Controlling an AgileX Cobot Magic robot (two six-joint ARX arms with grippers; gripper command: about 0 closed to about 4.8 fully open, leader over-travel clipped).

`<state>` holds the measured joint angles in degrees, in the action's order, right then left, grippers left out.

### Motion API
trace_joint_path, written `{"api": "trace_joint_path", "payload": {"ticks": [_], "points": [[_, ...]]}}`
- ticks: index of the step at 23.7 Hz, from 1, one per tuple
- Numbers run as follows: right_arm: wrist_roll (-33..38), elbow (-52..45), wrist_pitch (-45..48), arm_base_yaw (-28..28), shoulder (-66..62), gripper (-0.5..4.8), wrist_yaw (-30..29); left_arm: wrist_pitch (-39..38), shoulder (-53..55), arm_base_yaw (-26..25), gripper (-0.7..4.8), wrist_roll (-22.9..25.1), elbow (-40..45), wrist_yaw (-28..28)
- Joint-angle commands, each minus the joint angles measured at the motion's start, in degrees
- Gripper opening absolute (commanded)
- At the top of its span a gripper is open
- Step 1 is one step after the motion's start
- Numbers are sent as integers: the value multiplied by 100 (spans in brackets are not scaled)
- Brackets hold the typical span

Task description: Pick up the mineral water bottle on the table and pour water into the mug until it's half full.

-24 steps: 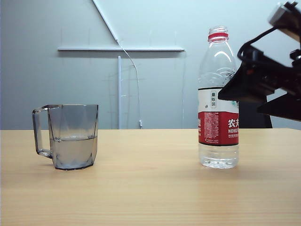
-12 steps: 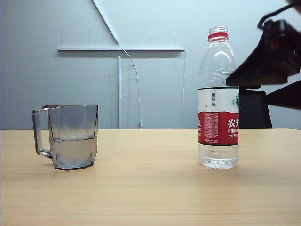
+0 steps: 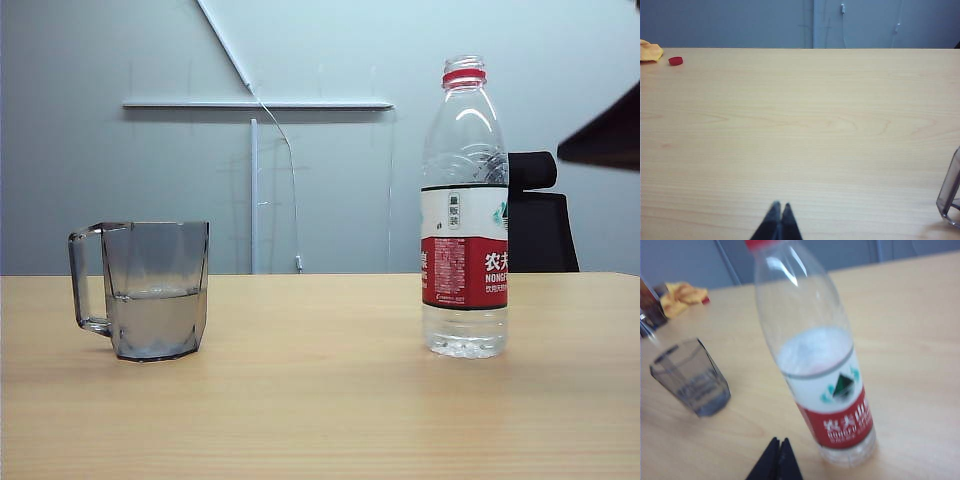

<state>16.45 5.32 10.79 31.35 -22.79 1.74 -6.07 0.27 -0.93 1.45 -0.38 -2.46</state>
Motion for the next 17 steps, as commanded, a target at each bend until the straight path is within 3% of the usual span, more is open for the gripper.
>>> {"api": "trace_joint_path", "payload": {"ticks": [1, 13, 17], "points": [[-35, 28, 98, 2, 210, -6, 24, 55, 7, 0, -2, -17, -13, 11], [-44, 28, 98, 2, 271, -6, 24, 52, 7, 0, -2, -17, -13, 11], [-531, 26, -323, -120, 761, -6, 332, 55, 7, 0, -2, -17, -13, 11]]}}
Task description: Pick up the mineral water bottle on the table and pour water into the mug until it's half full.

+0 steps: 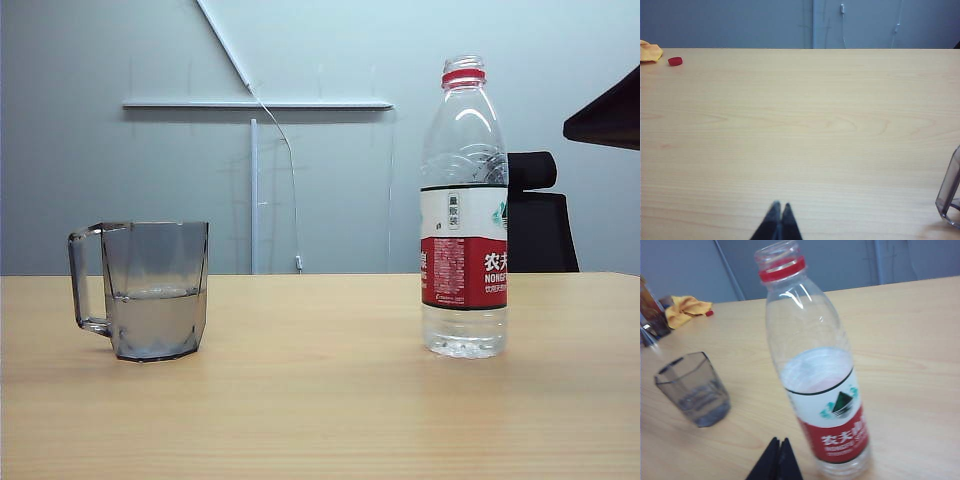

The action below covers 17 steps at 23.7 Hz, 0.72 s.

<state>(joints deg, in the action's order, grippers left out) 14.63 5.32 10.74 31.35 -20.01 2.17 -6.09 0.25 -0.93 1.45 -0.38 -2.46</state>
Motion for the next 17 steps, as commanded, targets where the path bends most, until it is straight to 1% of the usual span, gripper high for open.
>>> {"api": "trace_joint_path", "payload": {"ticks": [1, 2, 3, 5, 7, 8, 9, 10, 11, 12, 14, 17], "points": [[-426, 26, -448, -208, 643, -6, 284, 55, 9, 0, -2, -17, -13, 9], [-437, 13, -634, -426, 977, -6, 315, 57, 9, -2, -2, -17, -13, 9], [-446, -24, -647, -573, 1178, -6, 352, 55, 9, 0, -2, -17, -13, 15], [-603, -188, -621, -986, 1611, -6, 616, 55, 9, 0, -2, -17, -13, 9], [-627, -334, -632, -1486, 1912, -6, 651, 55, 9, 0, -2, -17, -13, 11], [-627, -417, -621, -1878, 1991, -6, 601, 57, 9, 0, -2, -17, -13, 11], [-629, -446, -619, -2048, 1991, -6, 498, 55, 9, 0, -2, -17, -13, 11], [-634, -507, -621, -2422, 1987, -6, 278, 55, 9, 0, -2, -17, -13, 11], [-634, -531, -638, -2566, 1991, -6, 168, 55, 9, 0, -2, -17, -13, 11], [-756, -529, -756, -2830, 1996, -6, -15, 55, 9, 0, -2, -17, -13, 11], [-866, -529, -785, -3084, 1996, -6, -227, 55, 9, 0, -2, -17, -13, 11], [-887, -529, -796, -3324, 2002, -6, -343, 55, 9, 0, -2, -17, -13, 11]]}}
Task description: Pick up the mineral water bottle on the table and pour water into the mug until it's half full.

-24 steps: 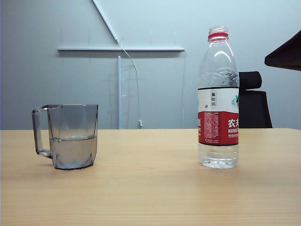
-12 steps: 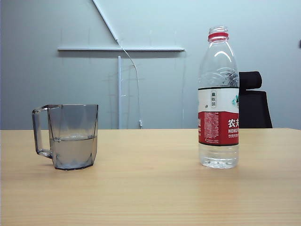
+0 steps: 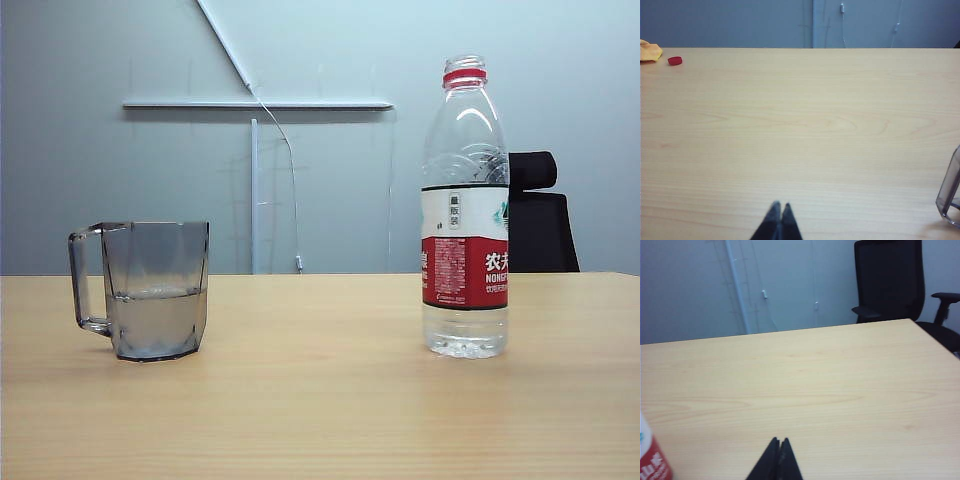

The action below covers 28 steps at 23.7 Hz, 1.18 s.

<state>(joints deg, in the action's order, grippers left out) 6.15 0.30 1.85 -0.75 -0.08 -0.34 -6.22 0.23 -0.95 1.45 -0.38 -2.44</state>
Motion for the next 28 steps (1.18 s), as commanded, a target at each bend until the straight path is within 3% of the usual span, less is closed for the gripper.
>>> {"api": "trace_joint_path", "payload": {"ticks": [1, 5, 28], "points": [[-42, -26, 94, -114, 11, -6, -90, 68, 11, 2, -2, -17, -13, 9], [-365, -26, 96, -105, 11, -6, -63, 68, 11, 2, -2, -17, -13, 9], [-363, -26, 94, -103, 11, -6, 39, 68, 11, 2, -2, -17, -13, 9]]}}
